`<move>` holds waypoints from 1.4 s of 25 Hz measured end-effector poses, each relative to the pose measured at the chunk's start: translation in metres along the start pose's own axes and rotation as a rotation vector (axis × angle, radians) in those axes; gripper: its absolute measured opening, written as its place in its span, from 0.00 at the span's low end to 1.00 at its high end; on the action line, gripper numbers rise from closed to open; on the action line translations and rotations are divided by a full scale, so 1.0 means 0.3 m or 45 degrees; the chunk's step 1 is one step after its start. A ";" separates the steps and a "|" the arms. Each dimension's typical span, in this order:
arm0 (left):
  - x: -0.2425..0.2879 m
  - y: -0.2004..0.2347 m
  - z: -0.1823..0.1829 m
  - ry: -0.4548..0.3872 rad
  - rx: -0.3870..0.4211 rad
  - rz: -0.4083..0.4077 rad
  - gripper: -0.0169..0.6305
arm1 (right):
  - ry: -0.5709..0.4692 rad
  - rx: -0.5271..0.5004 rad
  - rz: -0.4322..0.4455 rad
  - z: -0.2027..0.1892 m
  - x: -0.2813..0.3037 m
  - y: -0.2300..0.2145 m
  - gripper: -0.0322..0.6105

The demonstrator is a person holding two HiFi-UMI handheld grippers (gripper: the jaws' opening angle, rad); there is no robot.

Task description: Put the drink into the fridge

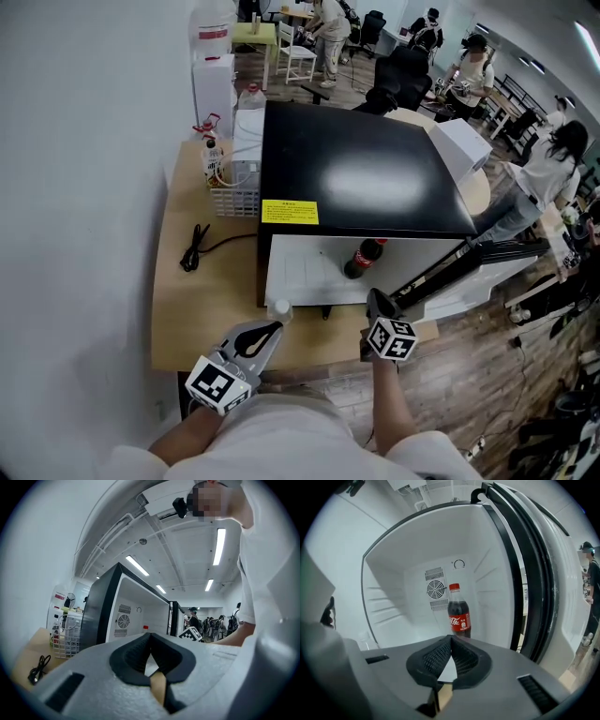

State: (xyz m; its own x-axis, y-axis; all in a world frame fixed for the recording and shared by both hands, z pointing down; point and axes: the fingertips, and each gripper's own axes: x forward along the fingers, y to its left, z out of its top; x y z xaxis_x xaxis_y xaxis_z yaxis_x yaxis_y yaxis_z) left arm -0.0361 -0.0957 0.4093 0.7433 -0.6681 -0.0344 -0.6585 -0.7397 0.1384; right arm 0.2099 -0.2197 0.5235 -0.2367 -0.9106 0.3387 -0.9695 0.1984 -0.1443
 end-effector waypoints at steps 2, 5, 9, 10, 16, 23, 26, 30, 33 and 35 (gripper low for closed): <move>0.001 0.008 0.013 -0.013 0.003 0.012 0.05 | -0.001 0.000 0.034 0.009 -0.020 0.012 0.05; 0.005 0.018 0.036 -0.034 0.007 0.031 0.05 | -0.025 0.007 0.054 0.040 -0.056 0.013 0.05; 0.010 0.024 0.065 -0.058 0.013 0.052 0.05 | -0.082 0.008 0.078 0.115 -0.100 0.015 0.05; 0.011 0.026 0.068 -0.062 0.013 0.057 0.05 | -0.101 0.005 0.086 0.137 -0.111 0.019 0.05; 0.020 0.041 0.086 -0.082 0.022 0.090 0.05 | -0.213 -0.070 0.155 0.278 -0.195 0.070 0.05; 0.006 0.085 0.130 -0.123 0.035 0.161 0.05 | -0.303 -0.174 0.217 0.396 -0.285 0.114 0.05; -0.002 0.099 0.143 -0.136 0.036 0.191 0.05 | -0.350 -0.188 0.244 0.446 -0.320 0.129 0.05; -0.008 0.111 0.156 -0.142 0.044 0.216 0.05 | -0.416 -0.207 0.282 0.521 -0.367 0.157 0.05; -0.022 0.129 0.160 -0.150 0.036 0.249 0.05 | -0.466 -0.230 0.301 0.568 -0.403 0.178 0.05; -0.037 0.143 0.162 -0.160 0.031 0.279 0.05 | -0.492 -0.238 0.310 0.588 -0.428 0.187 0.05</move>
State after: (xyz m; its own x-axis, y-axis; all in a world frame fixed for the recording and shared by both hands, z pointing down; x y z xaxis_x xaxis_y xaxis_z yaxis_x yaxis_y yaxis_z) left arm -0.0783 -0.1240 0.3675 0.5627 -0.8166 -0.1288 -0.8063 -0.5765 0.1326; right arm 0.1971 -0.1558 0.3079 -0.4513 -0.8904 -0.0594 -0.8921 0.4518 0.0047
